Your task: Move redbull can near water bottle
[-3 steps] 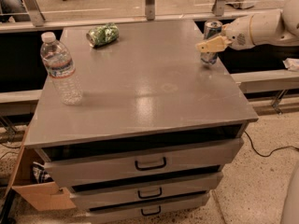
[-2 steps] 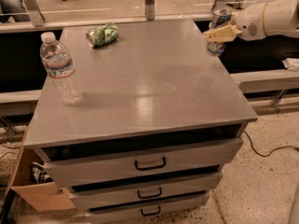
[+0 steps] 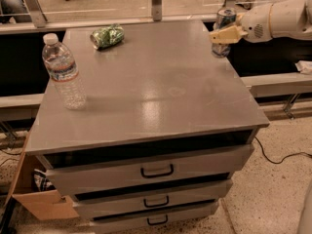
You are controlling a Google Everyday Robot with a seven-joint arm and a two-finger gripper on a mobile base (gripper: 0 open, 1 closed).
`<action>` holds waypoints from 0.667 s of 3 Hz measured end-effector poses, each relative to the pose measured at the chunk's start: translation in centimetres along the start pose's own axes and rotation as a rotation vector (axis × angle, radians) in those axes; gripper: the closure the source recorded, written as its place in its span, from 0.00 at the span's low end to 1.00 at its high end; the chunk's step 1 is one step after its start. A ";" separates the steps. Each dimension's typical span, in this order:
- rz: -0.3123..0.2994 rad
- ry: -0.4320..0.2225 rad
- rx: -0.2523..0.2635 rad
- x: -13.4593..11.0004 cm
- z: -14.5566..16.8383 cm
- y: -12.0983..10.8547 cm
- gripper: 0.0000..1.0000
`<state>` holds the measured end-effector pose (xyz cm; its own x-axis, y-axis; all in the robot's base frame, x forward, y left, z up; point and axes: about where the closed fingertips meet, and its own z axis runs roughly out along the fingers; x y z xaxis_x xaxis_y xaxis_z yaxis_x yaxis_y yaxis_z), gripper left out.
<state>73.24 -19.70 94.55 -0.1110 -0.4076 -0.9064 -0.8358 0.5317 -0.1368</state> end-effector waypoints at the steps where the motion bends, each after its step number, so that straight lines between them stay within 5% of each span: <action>1: -0.033 -0.052 -0.092 -2.4 3.1 3.1 1.00; 2: -0.059 -0.113 -0.199 -5.5 6.6 7.4 1.00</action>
Offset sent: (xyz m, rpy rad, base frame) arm -0.0461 0.1892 0.0218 0.1502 -0.0304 0.3726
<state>71.21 -8.61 95.85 -0.0076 -0.3421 -0.9396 -0.9300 0.3478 -0.1191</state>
